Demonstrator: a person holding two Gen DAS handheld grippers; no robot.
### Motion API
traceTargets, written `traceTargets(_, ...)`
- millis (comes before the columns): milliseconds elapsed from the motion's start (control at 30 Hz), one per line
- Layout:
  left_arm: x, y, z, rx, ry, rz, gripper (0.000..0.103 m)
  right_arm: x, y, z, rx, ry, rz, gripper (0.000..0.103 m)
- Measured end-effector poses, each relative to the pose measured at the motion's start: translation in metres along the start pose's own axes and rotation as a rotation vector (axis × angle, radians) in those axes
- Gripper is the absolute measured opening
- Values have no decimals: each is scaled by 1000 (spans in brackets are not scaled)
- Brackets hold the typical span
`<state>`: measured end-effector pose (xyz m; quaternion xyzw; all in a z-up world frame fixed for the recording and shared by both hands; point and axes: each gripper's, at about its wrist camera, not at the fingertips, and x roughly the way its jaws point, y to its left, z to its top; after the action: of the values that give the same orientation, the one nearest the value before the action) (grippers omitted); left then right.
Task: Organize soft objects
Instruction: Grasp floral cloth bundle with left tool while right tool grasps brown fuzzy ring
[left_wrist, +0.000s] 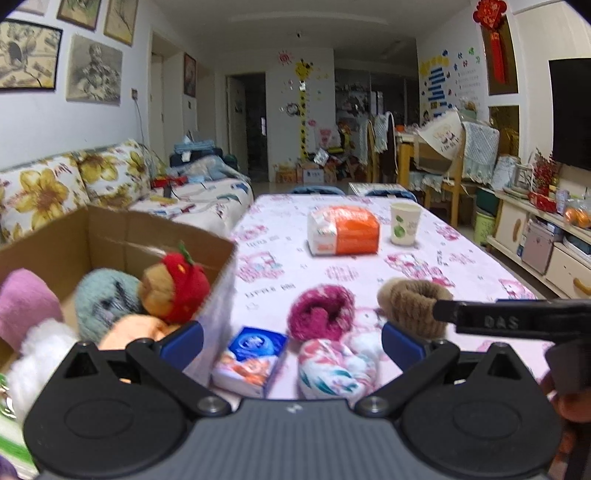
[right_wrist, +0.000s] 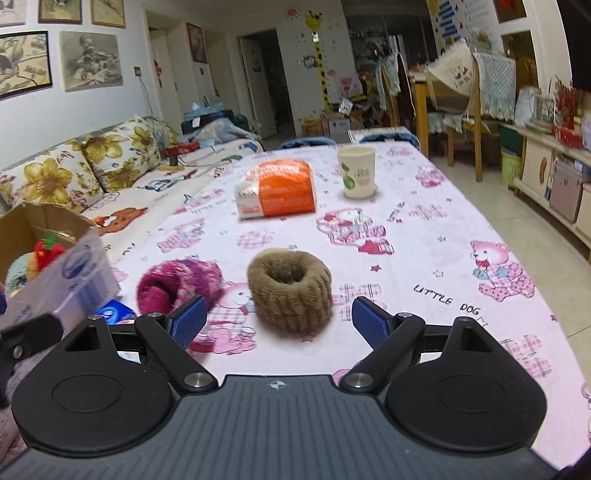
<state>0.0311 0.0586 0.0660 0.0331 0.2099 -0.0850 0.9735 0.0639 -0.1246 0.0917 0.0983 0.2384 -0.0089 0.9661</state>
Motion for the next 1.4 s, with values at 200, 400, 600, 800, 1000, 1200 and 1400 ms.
traceTargets(200, 16, -11, -7, 26, 41, -13, 102, 25, -10, 3, 0, 9, 21, 103)
traceTargets(400, 19, -23, -10, 96, 20, 15, 102, 47, -12, 3, -22, 39, 42, 103)
traceTargets(600, 20, -31, -11, 121, -9, -1, 102, 58, -10, 6, -37, 50, 48, 103)
traceTargets(800, 31, -39, -17, 141, 19, -21, 102, 62, -13, 6, -44, 52, 30, 103)
traceTargets(1000, 45, -36, -20, 100, 69, -12, 97, 63, -17, 8, -7, 55, 45, 103)
traceTargets(1200, 58, -28, -22, -1, 122, -13, 87, 64, -16, 7, -11, 73, 66, 102)
traceTargets(1400, 69, -21, -24, -92, 172, -41, 70, 62, -15, 7, -24, 77, 80, 79)
